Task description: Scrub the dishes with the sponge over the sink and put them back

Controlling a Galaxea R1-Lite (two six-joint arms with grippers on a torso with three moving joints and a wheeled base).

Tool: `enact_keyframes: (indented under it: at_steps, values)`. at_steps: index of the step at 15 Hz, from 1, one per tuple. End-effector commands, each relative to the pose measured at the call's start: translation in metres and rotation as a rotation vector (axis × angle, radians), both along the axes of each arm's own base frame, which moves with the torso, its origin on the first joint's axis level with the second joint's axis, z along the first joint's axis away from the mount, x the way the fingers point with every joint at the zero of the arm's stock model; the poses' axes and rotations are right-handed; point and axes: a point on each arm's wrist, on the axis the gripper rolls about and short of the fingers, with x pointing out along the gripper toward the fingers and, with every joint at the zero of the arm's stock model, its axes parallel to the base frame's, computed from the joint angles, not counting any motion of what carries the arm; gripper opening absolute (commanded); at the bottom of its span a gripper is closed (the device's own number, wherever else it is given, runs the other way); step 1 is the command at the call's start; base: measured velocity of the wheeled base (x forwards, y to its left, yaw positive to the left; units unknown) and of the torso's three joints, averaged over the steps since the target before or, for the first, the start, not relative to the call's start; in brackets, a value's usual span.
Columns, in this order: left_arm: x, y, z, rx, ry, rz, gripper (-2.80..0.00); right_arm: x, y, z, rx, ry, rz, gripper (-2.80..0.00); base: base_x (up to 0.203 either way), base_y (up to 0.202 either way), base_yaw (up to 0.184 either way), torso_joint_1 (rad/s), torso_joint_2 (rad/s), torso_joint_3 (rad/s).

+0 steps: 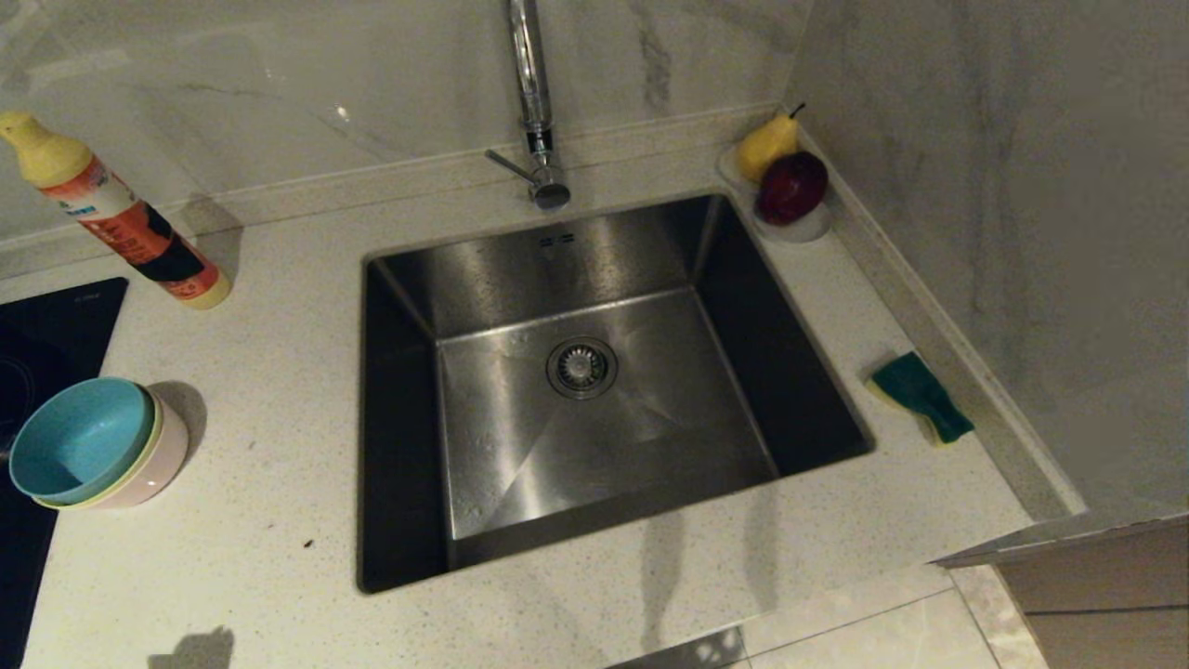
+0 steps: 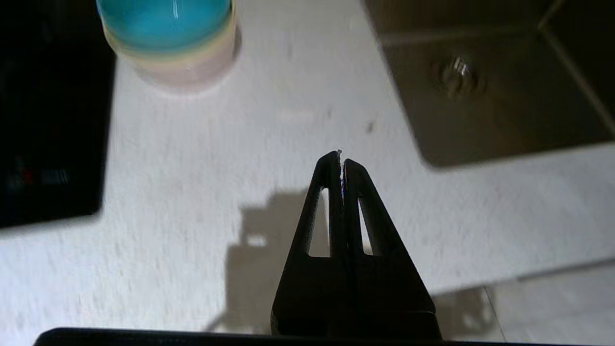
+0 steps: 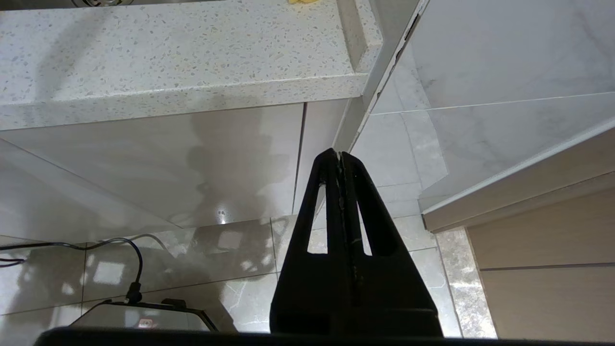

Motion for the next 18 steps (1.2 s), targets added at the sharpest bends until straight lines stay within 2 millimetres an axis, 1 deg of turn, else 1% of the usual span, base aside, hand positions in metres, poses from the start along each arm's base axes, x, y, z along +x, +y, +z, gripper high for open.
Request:
enact_keyframes:
  at_steps: [1,3,5,7,9,12,15,18]
  values:
    - [0.0036,0.0000,-0.0128,0.020,0.054,0.002,-2.80,0.0000,0.0000,0.0000,-0.001,0.000,0.001,-2.80,0.000,0.000,0.000,0.000,0.00,0.000]
    - [0.0035,0.0000,-0.0139,0.022,0.069,0.001,-2.80,0.0000,0.0000,0.0000,-0.001,0.000,0.001,-2.80,0.000,0.000,0.000,0.000,0.00,0.000]
    - [0.0038,-0.0004,-0.0136,0.088,0.066,-0.009,-2.80,0.0000,0.0000,-0.0002,-0.002,0.001,0.002,-2.80,0.000,0.000,0.000,0.000,0.00,0.000]
    - [0.0035,-0.0005,-0.0142,0.090,0.075,-0.018,-2.80,0.0000,0.0000,0.0000,-0.006,0.000,0.002,-2.80,0.000,0.000,0.000,0.000,0.00,0.000]
    - [0.0032,-0.0006,-0.0139,0.061,0.077,-0.026,-2.80,0.0000,0.0000,0.0000,-0.011,-0.001,0.002,-2.80,0.000,0.000,0.000,0.000,0.00,0.000]
    - [0.0034,-0.0006,-0.0103,0.076,0.031,-0.021,-2.80,0.0001,0.0000,0.0000,-0.011,0.001,0.001,-2.80,0.000,0.000,0.000,0.000,0.00,0.000]
    - [0.0034,-0.0005,-0.0101,0.033,0.028,-0.021,-2.80,0.0001,0.0000,0.0000,-0.011,0.001,0.001,-2.80,0.000,0.000,0.000,0.000,0.00,0.000]
    - [0.0034,-0.0005,-0.0101,0.027,0.028,-0.022,-2.80,0.0001,0.0000,0.0000,-0.011,0.001,0.001,-2.80,0.000,0.000,0.000,0.000,0.00,0.000]
